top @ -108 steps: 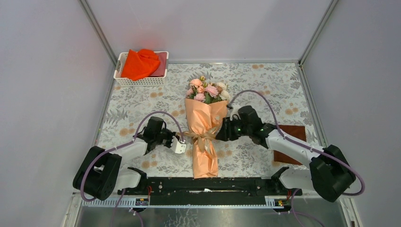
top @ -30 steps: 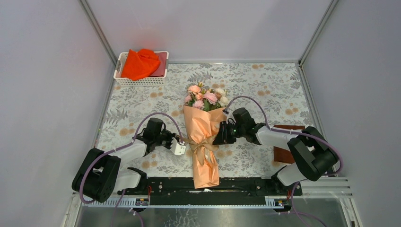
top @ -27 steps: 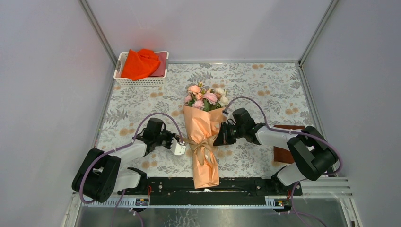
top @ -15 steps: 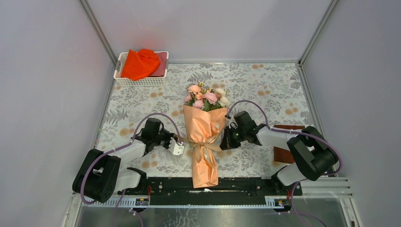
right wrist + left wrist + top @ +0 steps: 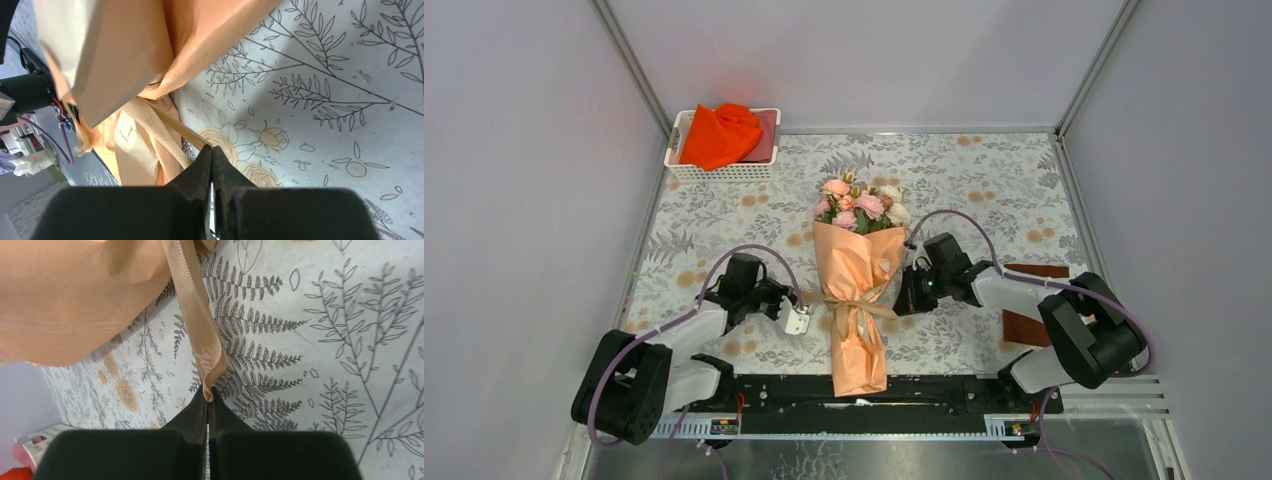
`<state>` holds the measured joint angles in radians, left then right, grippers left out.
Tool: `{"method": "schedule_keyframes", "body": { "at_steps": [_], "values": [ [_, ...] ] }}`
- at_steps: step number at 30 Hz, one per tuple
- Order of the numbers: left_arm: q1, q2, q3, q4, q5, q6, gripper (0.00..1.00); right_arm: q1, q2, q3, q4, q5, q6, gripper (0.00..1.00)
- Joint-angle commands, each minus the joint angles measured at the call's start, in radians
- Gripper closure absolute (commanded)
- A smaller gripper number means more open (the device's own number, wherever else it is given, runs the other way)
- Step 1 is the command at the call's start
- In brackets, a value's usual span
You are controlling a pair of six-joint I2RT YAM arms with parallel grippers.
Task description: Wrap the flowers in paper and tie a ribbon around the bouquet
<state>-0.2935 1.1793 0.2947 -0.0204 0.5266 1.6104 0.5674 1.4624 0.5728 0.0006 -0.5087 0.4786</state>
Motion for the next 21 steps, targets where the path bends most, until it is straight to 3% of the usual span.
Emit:
{"method": "schedule_keyframes", "body": {
  "at_steps": [1, 2, 3, 5, 7, 9, 10, 12, 15, 19, 21],
  "values": [
    [-0.012, -0.078, 0.005, -0.123, 0.014, 0.000, 0.72, -0.016, -0.077, 0.045, -0.113, 0.006, -0.075, 0.81],
    [-0.020, -0.098, 0.011, -0.142, 0.021, -0.021, 0.38, -0.016, -0.110, 0.063, -0.134, 0.011, -0.089, 0.69],
    [-0.024, -0.117, 0.015, -0.167, 0.026, -0.042, 0.20, -0.016, -0.145, 0.083, -0.158, 0.031, -0.103, 0.57],
    [-0.025, -0.166, 0.025, -0.243, 0.028, -0.046, 0.02, -0.022, -0.208, 0.127, -0.227, 0.094, -0.122, 0.40],
    [-0.026, -0.229, 0.039, -0.347, 0.025, -0.056, 0.01, -0.035, -0.261, 0.176, -0.309, 0.164, -0.146, 0.24],
    [-0.025, -0.300, 0.075, -0.433, 0.038, -0.147, 0.02, -0.052, -0.320, 0.207, -0.362, 0.259, -0.155, 0.17],
    [-0.026, -0.336, 0.100, -0.436, 0.051, -0.268, 0.02, -0.063, -0.357, 0.216, -0.372, 0.326, -0.155, 0.15],
    [-0.021, -0.397, 0.145, -0.318, 0.031, -0.682, 0.02, -0.084, -0.453, 0.207, -0.356, 0.512, -0.144, 0.12],
    [0.038, -0.469, 0.160, -0.079, -0.179, -1.291, 0.01, -0.101, -0.588, 0.123, -0.242, 0.834, -0.159, 0.03],
    [0.172, -0.554, 0.156, -0.047, -0.389, -1.704, 0.01, -0.101, -0.726, -0.029, -0.051, 1.141, -0.236, 0.00],
    [0.210, -0.595, 0.123, -0.059, -0.437, -1.804, 0.01, -0.101, -0.784, -0.101, 0.028, 1.146, -0.271, 0.00]
  ]
}}
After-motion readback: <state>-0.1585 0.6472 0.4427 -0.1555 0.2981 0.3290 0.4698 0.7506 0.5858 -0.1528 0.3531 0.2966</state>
